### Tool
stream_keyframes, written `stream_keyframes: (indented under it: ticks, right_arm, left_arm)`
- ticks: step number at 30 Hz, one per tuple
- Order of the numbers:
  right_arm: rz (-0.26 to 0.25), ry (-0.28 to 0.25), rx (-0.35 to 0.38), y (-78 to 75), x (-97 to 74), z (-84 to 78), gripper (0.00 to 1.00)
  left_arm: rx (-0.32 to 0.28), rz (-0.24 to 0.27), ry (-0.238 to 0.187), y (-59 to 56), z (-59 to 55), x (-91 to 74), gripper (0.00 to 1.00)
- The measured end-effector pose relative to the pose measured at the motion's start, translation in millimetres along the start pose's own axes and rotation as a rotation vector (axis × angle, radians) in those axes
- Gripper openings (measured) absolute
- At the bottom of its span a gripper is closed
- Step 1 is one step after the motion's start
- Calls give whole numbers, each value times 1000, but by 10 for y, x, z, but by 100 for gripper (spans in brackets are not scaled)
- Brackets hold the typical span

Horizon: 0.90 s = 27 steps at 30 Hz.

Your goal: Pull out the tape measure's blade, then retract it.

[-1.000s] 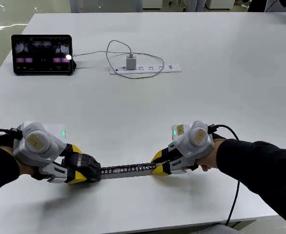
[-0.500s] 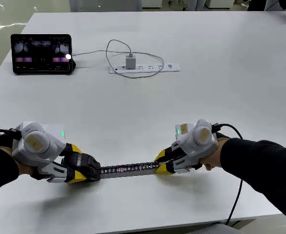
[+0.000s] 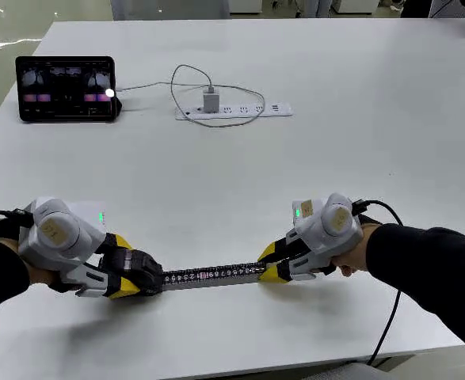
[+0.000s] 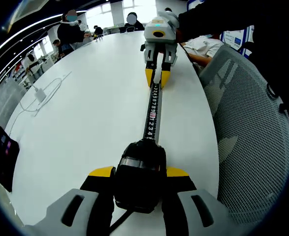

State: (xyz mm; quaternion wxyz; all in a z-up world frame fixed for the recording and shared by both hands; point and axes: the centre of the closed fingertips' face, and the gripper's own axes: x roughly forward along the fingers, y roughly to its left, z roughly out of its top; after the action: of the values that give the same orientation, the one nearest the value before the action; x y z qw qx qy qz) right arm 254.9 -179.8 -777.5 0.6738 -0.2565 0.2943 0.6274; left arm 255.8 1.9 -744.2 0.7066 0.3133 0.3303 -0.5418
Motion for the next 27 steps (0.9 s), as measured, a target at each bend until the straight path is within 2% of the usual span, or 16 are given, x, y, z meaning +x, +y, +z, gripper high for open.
stream_keyframes:
  ticks: [12, 27]
  right_arm:
    - [-1, 5, 8, 2, -69, -65, 10]
    - [-7, 8, 21, 13, -155, -128, 10]
  left_arm:
    - [5, -4, 0, 19, -19, 14, 32]
    - [8, -7, 0, -15, 10, -7, 32]
